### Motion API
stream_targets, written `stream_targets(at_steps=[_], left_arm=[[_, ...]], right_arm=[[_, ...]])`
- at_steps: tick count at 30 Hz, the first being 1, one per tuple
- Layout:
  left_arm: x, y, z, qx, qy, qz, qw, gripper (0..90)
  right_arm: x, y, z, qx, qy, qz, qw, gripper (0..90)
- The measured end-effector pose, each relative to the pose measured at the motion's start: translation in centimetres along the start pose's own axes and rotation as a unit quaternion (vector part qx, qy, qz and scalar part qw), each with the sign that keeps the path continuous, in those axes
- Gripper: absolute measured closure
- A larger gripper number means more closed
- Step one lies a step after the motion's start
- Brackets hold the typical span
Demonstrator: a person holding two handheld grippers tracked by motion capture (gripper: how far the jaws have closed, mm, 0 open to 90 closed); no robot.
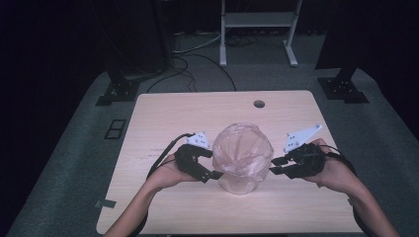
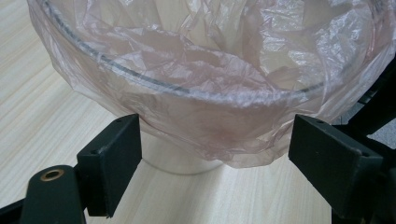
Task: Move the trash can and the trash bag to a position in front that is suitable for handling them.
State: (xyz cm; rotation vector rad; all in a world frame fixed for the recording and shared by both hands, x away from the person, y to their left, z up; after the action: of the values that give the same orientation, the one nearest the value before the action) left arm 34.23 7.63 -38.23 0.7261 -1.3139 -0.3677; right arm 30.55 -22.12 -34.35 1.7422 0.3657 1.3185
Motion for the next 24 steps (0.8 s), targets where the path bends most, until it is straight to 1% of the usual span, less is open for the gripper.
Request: stream_targets(at_steps=[3, 5, 9, 14, 20, 24], left_arm=[[0.1, 0.0, 0.0, 0.002, 0.000, -0.004, 1.0000, 16.0], [0.1, 0.0, 0.0, 0.002, 0.002, -0.003, 1.0000, 16.0], [0.2, -0.1, -0.2, 0.002, 0.001, -0.005, 1.0000, 15.9], [0.2, -0.2, -0.3, 0.005, 0.002, -0.005, 1.0000, 15.9], [0.0, -0.3, -0.5, 0.006, 0.002, -0.004, 1.0000, 15.9], [0.0, -0.3, -0.6, 0.008, 0.000, -0.003, 1.0000, 15.9]], right_arm=[[0.1, -0.5, 0.0, 0.004, 0.000, -0.003, 1.0000, 68.4], [0.0, -0.8, 0.2, 0.006, -0.001, -0.006, 1.0000, 68.5], [-0.1, -1.2, 0.4, 0.009, -0.005, -0.009, 0.9999, 68.4], [-0.3, -2.0, 0.6, 0.012, -0.009, -0.020, 0.9997, 68.3], [-0.4, -2.6, 1.1, 0.017, -0.019, -0.017, 0.9995, 67.5], [-0.5, -3.1, 1.2, 0.019, -0.018, -0.021, 0.9994, 67.5]])
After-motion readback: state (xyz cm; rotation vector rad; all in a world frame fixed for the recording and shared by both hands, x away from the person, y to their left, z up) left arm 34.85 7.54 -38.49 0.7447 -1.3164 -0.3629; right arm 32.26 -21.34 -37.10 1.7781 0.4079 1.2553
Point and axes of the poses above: each handheld gripper's, and its own axes: y roughly backward along the jaws, x roughly out of its top, z roughly to its right, the point moved 2 cm from there along -y, roughly forward along the jaws, and after that the axes turned 4 degrees about -y, right-handed, at the moved point
